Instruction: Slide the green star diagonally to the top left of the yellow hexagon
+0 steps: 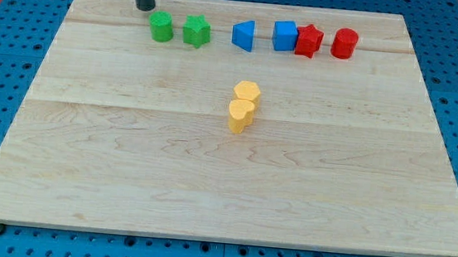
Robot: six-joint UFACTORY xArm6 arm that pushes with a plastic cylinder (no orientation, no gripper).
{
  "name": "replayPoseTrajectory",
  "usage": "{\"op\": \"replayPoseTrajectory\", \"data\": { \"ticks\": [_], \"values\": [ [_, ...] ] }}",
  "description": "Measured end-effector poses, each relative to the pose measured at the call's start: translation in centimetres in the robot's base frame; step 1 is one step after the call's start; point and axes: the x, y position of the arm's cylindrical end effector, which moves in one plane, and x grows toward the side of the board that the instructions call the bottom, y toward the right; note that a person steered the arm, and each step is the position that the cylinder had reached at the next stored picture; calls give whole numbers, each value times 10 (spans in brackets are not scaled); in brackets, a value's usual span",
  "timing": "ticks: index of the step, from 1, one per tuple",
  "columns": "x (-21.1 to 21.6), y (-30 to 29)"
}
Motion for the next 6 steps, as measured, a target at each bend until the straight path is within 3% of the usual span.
{"op": "replayPoseTrajectory", "data": {
  "ticks": [2,4,6],
  "values": [
    [31,7],
    [27,97],
    [54,98]
  ]
}}
